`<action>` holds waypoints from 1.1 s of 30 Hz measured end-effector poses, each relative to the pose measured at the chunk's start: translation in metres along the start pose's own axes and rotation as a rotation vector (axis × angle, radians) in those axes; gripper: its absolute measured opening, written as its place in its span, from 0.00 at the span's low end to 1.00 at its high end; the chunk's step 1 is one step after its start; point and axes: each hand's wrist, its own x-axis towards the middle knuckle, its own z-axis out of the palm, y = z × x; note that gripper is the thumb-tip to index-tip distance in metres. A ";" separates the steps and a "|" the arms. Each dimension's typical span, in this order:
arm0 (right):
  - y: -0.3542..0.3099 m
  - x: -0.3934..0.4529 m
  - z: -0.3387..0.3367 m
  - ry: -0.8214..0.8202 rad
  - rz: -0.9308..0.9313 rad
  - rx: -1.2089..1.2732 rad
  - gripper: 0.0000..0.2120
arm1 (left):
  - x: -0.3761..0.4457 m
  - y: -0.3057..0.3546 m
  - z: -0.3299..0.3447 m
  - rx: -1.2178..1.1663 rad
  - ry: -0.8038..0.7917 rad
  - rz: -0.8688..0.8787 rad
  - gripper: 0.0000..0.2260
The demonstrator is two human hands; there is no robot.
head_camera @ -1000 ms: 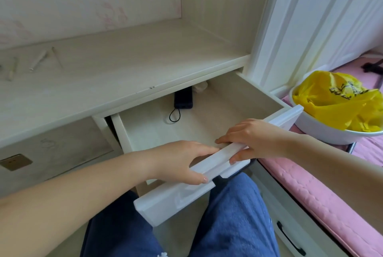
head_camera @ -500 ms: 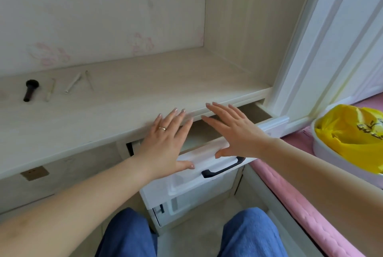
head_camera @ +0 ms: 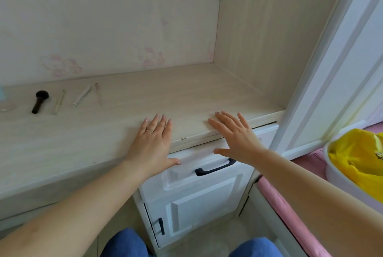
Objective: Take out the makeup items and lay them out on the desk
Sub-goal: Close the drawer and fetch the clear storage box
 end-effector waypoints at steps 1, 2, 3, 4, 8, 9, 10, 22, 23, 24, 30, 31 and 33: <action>0.000 0.000 0.004 0.027 0.008 0.009 0.43 | 0.002 0.000 0.001 -0.009 -0.001 0.005 0.48; 0.000 0.000 0.007 0.059 0.016 0.004 0.42 | 0.003 0.000 0.002 -0.018 -0.001 0.009 0.46; 0.000 -0.001 0.008 0.086 0.028 -0.009 0.41 | 0.004 0.000 0.002 -0.027 0.003 0.015 0.45; -0.002 0.001 0.012 0.105 0.041 -0.014 0.40 | 0.005 -0.001 0.004 -0.036 0.001 0.014 0.44; -0.006 0.002 0.020 0.171 0.075 -0.014 0.38 | 0.005 -0.002 0.008 -0.049 0.027 0.022 0.41; -0.005 0.003 0.021 0.183 0.072 -0.018 0.37 | 0.005 -0.002 0.008 -0.051 0.037 0.023 0.40; -0.005 0.003 0.022 0.193 0.070 -0.024 0.37 | 0.004 -0.002 0.009 -0.055 0.042 0.022 0.40; -0.011 0.002 0.015 0.108 0.116 -0.018 0.38 | 0.002 -0.002 0.004 -0.084 0.038 0.007 0.40; -0.011 0.002 0.010 0.077 0.116 0.007 0.37 | 0.001 -0.002 0.001 -0.124 0.022 0.008 0.40; -0.011 0.002 0.004 0.054 0.117 0.039 0.37 | 0.001 -0.003 -0.003 -0.199 0.005 0.006 0.40; -0.013 0.019 -0.034 -0.026 0.295 0.577 0.29 | 0.005 -0.011 -0.027 -1.214 0.050 -0.205 0.24; -0.014 0.023 -0.036 -0.022 0.319 0.674 0.29 | 0.007 -0.011 -0.028 -1.292 0.069 -0.222 0.22; -0.015 0.036 -0.039 -0.035 0.355 0.889 0.29 | 0.019 -0.011 -0.030 -1.406 0.079 -0.239 0.22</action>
